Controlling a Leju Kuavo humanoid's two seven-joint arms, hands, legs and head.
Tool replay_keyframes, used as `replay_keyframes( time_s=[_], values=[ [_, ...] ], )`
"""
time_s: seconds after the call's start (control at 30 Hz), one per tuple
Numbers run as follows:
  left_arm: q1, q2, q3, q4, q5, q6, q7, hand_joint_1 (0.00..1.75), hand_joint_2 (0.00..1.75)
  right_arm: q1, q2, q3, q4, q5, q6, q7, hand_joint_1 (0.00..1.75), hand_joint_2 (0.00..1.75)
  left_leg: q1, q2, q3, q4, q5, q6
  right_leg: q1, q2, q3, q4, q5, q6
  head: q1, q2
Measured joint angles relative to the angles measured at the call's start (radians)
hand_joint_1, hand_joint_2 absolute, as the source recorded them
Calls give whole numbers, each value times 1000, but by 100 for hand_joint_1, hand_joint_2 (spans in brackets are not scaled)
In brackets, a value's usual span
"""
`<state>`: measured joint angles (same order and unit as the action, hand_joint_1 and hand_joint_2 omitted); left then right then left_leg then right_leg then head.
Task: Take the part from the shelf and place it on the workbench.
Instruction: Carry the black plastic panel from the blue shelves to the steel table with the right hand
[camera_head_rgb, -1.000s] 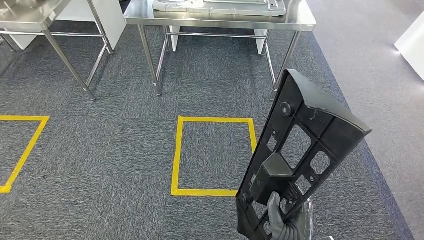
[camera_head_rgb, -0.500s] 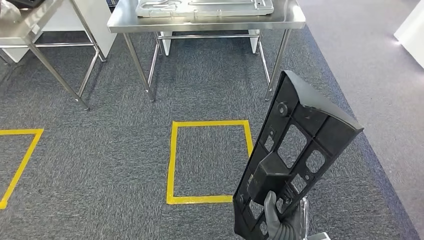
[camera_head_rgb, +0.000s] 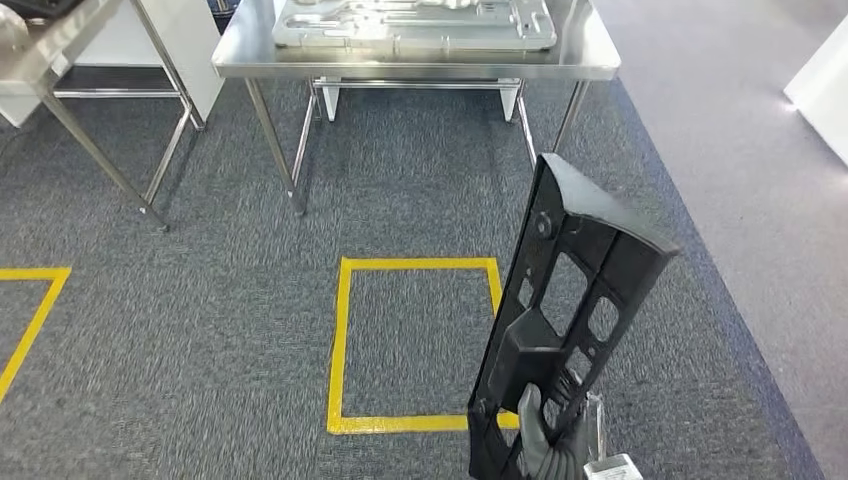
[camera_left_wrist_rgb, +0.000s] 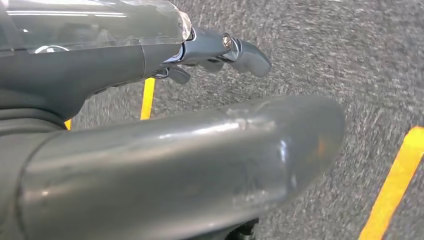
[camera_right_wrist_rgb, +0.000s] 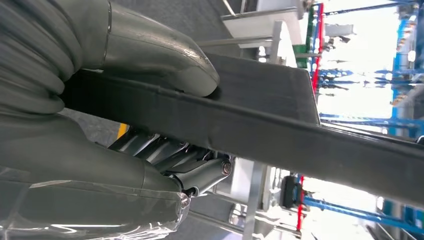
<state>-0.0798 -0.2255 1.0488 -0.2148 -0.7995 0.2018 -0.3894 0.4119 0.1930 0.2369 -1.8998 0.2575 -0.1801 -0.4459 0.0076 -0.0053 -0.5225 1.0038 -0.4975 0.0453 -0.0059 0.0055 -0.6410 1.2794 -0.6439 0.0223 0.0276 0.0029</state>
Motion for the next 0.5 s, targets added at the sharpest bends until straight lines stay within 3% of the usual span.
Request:
replay_keyframes(
  time_s=[0.03, 0.07, 0.1, 0.17, 0.2, 0.23, 0.33, 0.4, 0.43, 0.5],
  values=[
    [2, 0, 0, 0, 0, 0, 0, 0, 0, 0, -3, 4, 4, 1, -4, 2, 175, 175, 4, -1, 12, 0, -11, -4, -6, 0, -25, 6, -10, 6, 0, 0],
    [3, 0, 0, 0, -1, 1, 0, 0, 0, 0, -6, 8, 8, 1, -7, 4, 175, 175, 8, -3, 27, 0, -23, -9, -12, -1, -36, -17, 2, 12, 0, 0],
    [5, 0, 0, 0, -1, 1, 0, 0, 0, 0, -9, 11, 12, 1, -12, 7, 175, 175, 12, -3, 44, 0, -36, -15, -18, -3, -35, -65, 36, 18, 0, 0],
    [7, 0, 0, 0, -3, 2, 1, 0, 0, 0, -16, 20, 21, 1, -20, 13, 175, 175, 17, -4, 74, 0, -65, -29, -25, -12, -26, -175, 149, 25, 4, 0],
    [5, -1, 0, 0, -5, 2, 1, 0, 0, -1, -19, 24, 27, 1, -25, 15, 175, 175, 17, -3, 85, -1, -78, -37, -24, -14, -22, -208, 188, 22, 5, 0],
    [4, 0, 0, 0, -6, 3, 1, 0, 0, 0, -23, 28, 32, 2, -28, 17, 175, 175, 16, -3, 97, -2, -86, -46, -22, -15, -20, -223, 209, 15, 6, 0],
    [-1, 0, 0, 0, -8, 2, 2, 0, 0, -4, -29, 42, 43, 3, -35, 23, 175, 175, 17, 0, 97, 42, -66, -69, -22, -7, 8, -232, 192, -14, 2, 0],
    [-3, 0, 0, 0, -10, 1, 3, 0, 0, -9, -33, 53, 52, 9, -45, 37, 175, 175, 19, 0, 37, 146, -59, -73, -22, -7, 36, -241, 178, -29, -3, 0],
    [-3, 0, 0, 0, -10, 0, 3, 0, 0, -12, -36, 60, 56, 16, -55, 48, 175, 175, 18, 0, -4, 203, -76, -73, -19, -9, 48, -244, 169, -35, -5, 0],
    [-1, 0, 0, 0, -11, -1, 4, 0, 0, -17, -44, 75, 66, 33, -75, 70, 175, 175, 15, 0, -81, 279, -148, -70, -12, -11, 72, -245, 149, -42, -6, 0]
  ],
)
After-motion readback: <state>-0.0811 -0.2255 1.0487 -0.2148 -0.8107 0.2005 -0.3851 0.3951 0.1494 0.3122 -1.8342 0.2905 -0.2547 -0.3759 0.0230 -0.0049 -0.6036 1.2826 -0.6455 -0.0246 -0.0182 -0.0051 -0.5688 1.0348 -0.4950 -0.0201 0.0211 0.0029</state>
